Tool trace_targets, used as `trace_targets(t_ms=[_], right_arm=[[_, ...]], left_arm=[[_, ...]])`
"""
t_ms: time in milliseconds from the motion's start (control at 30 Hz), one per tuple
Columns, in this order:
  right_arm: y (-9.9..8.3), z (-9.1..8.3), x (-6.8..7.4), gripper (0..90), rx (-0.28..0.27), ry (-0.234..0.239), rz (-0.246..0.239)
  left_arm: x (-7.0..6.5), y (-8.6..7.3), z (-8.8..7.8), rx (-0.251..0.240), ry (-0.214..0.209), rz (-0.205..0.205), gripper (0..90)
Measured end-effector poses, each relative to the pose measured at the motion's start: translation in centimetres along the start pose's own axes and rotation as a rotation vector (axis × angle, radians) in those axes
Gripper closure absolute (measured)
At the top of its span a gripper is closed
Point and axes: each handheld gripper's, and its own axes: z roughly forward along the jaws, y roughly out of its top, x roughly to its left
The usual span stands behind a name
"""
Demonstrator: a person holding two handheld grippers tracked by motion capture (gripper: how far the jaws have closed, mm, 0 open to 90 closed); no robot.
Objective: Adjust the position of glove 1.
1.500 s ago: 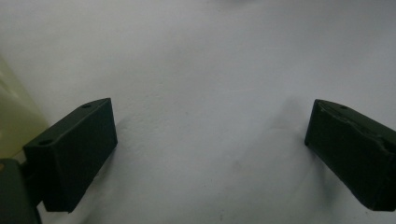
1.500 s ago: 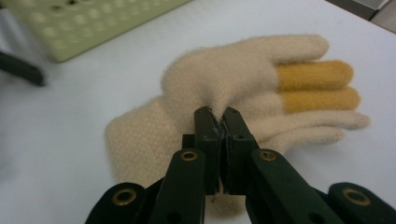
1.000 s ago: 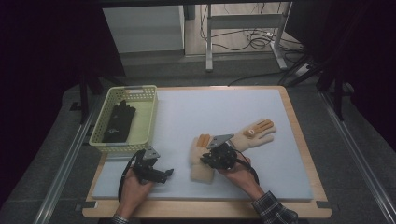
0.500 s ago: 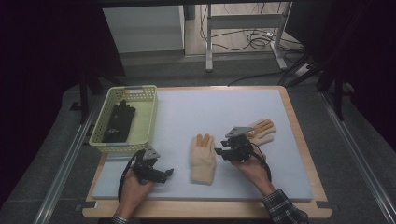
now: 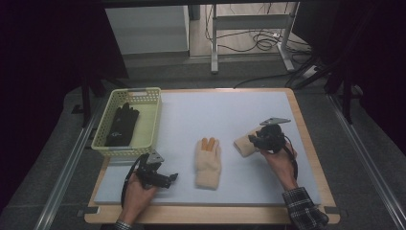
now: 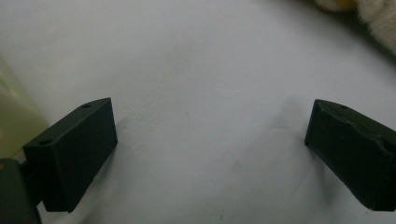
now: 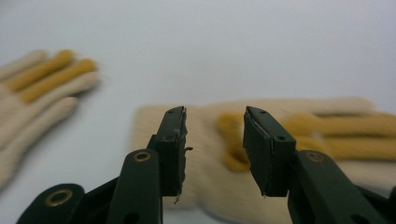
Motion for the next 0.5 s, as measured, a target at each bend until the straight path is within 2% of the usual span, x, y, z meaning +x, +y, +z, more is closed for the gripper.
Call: trace_targets(t_ms=[67, 133, 333, 400, 433, 500], right_arm=[[-0.2, 0.0, -0.7, 57.6, 0.015, -0.040, 0.018], [-0.4, 0.1, -1.0, 56.6, 0.021, -0.049, 0.027], [-0.9, 1.8, -1.6, 39.4, 0.053, -0.097, 0.092], [-0.9, 2.1, -1.6, 38.5, 0.053, -0.096, 0.104], [-0.9, 2.7, -1.5, 37.7, 0.065, -0.108, 0.119], [-0.8, 3.4, -1.3, 38.3, 0.078, -0.139, 0.108]], left_arm=[[0.0, 0.0, 0.0, 0.000, 0.000, 0.000, 2.3], [0.0, 0.0, 0.0, 0.000, 0.000, 0.000, 2.3], [0.0, 0.0, 0.0, 0.000, 0.000, 0.000, 2.3], [0.0, 0.0, 0.0, 0.000, 0.000, 0.000, 2.3], [0.0, 0.0, 0.0, 0.000, 0.000, 0.000, 2.3], [0.0, 0.0, 0.0, 0.000, 0.000, 0.000, 2.3]])
